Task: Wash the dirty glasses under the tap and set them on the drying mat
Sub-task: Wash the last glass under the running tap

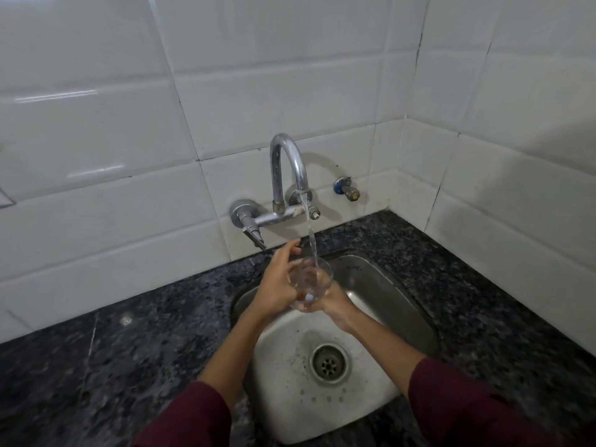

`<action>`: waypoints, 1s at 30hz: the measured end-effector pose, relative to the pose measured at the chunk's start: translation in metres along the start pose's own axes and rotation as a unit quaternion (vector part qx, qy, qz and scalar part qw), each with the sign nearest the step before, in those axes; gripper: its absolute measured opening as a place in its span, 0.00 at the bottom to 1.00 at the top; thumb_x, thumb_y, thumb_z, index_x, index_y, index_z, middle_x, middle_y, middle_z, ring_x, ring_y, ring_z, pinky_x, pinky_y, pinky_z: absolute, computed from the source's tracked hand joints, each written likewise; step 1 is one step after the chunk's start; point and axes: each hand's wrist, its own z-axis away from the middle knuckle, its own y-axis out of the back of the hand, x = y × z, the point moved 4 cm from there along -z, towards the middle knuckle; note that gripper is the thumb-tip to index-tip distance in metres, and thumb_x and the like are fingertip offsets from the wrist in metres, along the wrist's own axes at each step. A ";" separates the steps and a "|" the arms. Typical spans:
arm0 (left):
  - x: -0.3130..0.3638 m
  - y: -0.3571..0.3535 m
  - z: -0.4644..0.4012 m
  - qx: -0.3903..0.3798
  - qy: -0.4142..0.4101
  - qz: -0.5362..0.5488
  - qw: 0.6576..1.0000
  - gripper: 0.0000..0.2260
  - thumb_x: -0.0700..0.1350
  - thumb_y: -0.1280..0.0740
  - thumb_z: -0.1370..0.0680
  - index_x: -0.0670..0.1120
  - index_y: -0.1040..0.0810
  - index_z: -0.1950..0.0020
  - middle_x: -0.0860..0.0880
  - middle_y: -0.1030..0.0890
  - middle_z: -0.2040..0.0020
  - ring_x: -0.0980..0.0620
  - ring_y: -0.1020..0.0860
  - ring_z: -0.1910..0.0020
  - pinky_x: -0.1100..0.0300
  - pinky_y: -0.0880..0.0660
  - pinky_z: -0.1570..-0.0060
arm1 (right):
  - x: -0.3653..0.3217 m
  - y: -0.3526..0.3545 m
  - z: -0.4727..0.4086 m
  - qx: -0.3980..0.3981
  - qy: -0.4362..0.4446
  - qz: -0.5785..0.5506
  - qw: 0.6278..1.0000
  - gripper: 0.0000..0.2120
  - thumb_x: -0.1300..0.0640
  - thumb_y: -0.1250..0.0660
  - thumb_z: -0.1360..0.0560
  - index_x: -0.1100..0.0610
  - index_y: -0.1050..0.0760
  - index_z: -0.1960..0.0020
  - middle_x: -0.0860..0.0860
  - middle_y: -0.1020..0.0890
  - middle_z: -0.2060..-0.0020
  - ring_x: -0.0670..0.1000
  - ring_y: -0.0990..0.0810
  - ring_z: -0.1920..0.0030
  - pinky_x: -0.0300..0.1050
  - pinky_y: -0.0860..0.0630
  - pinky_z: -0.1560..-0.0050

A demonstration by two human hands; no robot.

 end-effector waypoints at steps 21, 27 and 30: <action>-0.017 0.042 -0.047 0.310 0.180 -0.167 0.919 0.22 0.42 0.43 0.18 0.38 0.48 0.28 0.34 0.22 0.45 0.37 0.23 0.50 0.49 0.29 0.55 | -0.083 0.065 0.035 0.016 0.051 0.472 0.880 0.29 0.53 0.20 0.45 0.47 0.30 0.49 0.48 0.21 0.53 0.49 0.22 0.55 0.45 0.24 0.58; -0.021 0.041 -0.050 0.275 0.165 -0.298 0.899 0.21 0.36 0.45 0.20 0.40 0.47 0.29 0.36 0.21 0.50 0.42 0.27 0.60 0.48 0.29 0.61 | -0.097 0.069 0.033 0.008 0.046 0.545 0.837 0.27 0.47 0.21 0.44 0.43 0.27 0.48 0.49 0.25 0.54 0.49 0.26 0.54 0.42 0.33 0.59; -0.019 0.041 -0.050 0.266 0.163 -0.328 0.892 0.23 0.34 0.44 0.21 0.39 0.48 0.28 0.35 0.22 0.49 0.40 0.24 0.58 0.48 0.29 0.60 | -0.102 0.064 0.035 -0.010 0.045 0.570 0.820 0.28 0.47 0.21 0.42 0.46 0.27 0.46 0.49 0.27 0.54 0.49 0.28 0.54 0.39 0.35 0.62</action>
